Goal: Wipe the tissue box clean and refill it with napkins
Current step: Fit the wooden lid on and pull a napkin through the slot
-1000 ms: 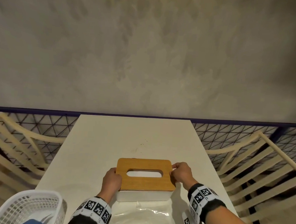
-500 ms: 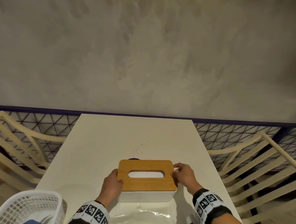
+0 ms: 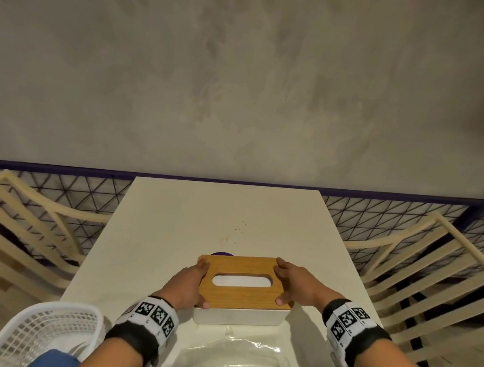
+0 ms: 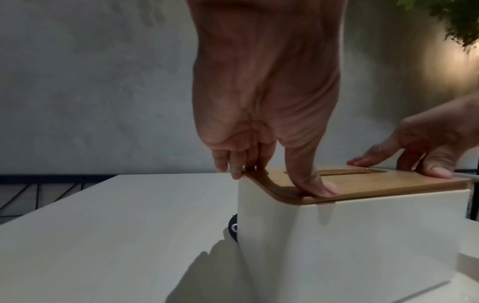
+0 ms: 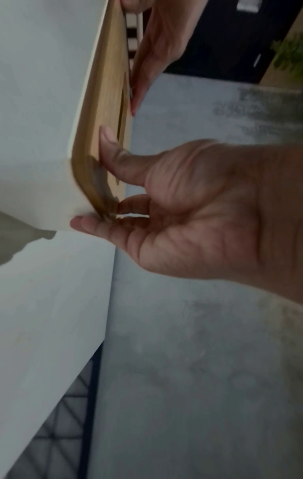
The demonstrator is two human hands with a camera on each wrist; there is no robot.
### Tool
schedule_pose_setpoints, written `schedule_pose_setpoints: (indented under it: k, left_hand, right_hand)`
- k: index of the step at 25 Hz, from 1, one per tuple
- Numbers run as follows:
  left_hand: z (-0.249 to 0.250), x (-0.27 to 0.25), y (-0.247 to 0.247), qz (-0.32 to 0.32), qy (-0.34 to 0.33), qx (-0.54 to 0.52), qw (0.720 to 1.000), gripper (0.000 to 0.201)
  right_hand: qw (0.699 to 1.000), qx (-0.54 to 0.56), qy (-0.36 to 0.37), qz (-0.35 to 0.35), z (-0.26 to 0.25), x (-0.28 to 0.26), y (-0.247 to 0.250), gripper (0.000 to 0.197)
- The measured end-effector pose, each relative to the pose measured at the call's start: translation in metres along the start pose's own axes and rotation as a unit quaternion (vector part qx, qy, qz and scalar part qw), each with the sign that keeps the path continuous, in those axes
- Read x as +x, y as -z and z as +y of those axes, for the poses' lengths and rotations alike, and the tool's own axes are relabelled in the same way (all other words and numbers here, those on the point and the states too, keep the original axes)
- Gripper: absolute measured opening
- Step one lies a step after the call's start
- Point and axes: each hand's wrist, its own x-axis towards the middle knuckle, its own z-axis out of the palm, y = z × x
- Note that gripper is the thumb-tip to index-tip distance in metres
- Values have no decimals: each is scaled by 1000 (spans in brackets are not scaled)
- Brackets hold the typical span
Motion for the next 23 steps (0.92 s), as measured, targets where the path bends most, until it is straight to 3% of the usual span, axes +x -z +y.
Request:
schedule_pose_setpoints:
  k: [4,7,10,13,15,19,23]
  left_hand:
    - [-6,3,-6,29,-5,49,998,96]
    - [-6,0,-7,33,4,78,996,96]
    - [-6,1,-7,46,-13,27,998,100]
    - [-3,3,-11,110,-19,-29,993,95]
    - [0,7,-14,131,-32,-34,990,94]
    - [-2,15,-20,84,-51,-15,995,105]
    - [-5,19,-21,88,-41,11,995,106]
  right_hand:
    - [989,145,5,23,10,-9,-17,83]
    - [998,53,-1,26,5,-12,-13,78]
    - [994,-96,16,55,-4,-17,-6,58]
    - [980,-162,86,77,-17,-16,-2,30]
    - [969,-180,146,86,-29,-4,2,23]
    - [946,-237,212,61,-54,31,3,29]
    - [916,-288,280,11,-69,52,6,33]
